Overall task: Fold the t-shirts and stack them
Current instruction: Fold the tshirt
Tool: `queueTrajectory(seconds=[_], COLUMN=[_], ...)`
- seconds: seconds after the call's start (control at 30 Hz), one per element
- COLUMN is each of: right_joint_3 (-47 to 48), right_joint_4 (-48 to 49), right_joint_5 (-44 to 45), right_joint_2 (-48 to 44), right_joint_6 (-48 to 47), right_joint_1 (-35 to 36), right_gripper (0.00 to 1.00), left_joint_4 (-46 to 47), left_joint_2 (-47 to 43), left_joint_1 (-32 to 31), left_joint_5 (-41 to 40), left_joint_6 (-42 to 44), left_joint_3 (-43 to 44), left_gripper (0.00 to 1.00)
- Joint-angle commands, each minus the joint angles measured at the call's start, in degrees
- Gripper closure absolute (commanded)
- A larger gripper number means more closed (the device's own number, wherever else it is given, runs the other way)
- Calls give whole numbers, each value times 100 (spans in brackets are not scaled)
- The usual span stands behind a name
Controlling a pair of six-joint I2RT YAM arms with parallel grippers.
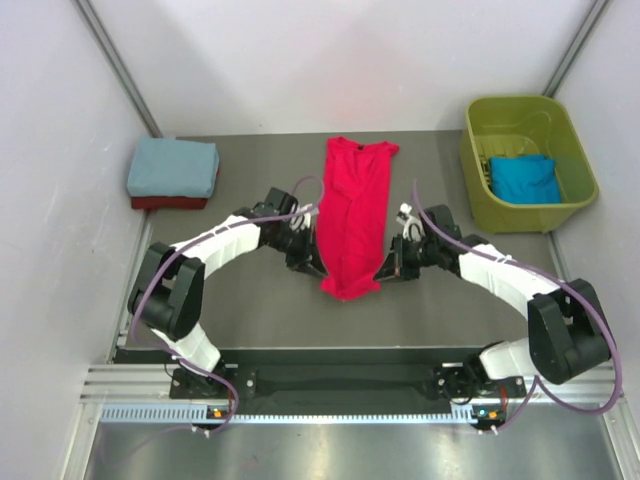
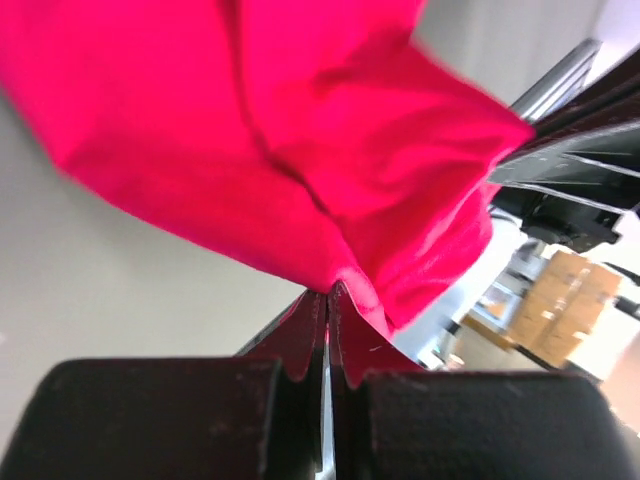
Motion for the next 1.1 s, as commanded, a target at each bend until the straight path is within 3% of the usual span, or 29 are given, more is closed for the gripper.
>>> queueTrajectory(seconds=[0.0,0.43,0.7,1.07], right_joint_3=[606,1618,2487,3604], right_joint_4=[-214,585,910,911], right_joint_5=[165,210,157,148], right_joint_2=[-74,777,1753,3019], right_joint_6=[-468,-337,-390,-425], right_joint_1=[-186,-1320,-1364,-1320], right_gripper=[100,100,100,100], left_joint_4=[-342,-334,-122,115], left_joint_2=[-48,1393,2430,3020], left_joint_1=[86,472,587,947], left_joint_5=[-146,-419,-410,-472], left_joint_6=[487,593,505,294], left_joint_3=[719,2889,3954,4727], left_gripper=[100,100,100,100])
